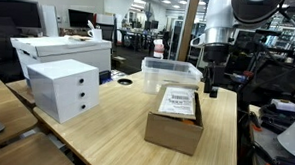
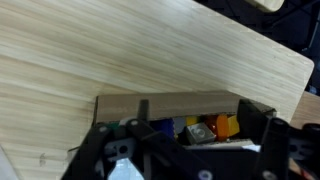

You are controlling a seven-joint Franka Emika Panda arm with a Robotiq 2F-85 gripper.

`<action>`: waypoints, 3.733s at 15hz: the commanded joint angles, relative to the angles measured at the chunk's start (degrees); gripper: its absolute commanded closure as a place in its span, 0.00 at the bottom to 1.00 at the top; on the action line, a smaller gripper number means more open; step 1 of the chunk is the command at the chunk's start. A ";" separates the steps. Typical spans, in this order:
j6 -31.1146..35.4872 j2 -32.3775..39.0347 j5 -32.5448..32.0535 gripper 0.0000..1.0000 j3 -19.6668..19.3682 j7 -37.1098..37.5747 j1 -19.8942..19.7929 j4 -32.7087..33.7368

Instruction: Open the cardboard box lid

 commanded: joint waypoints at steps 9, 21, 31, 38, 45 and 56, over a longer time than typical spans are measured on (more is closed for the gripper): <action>4.17 -0.07 4.35 0.84 0.17 -2.99 -0.37 -2.01; 10.19 0.27 16.94 0.97 -0.20 -8.47 1.27 -4.69; 13.01 2.23 28.84 0.97 1.17 -16.21 1.93 -3.78; 14.62 3.32 34.81 0.98 2.92 -20.22 1.45 -3.66; 15.11 5.01 35.05 0.97 4.16 -19.56 0.87 -3.70; 18.30 3.75 50.83 0.97 6.52 -32.36 1.74 -3.69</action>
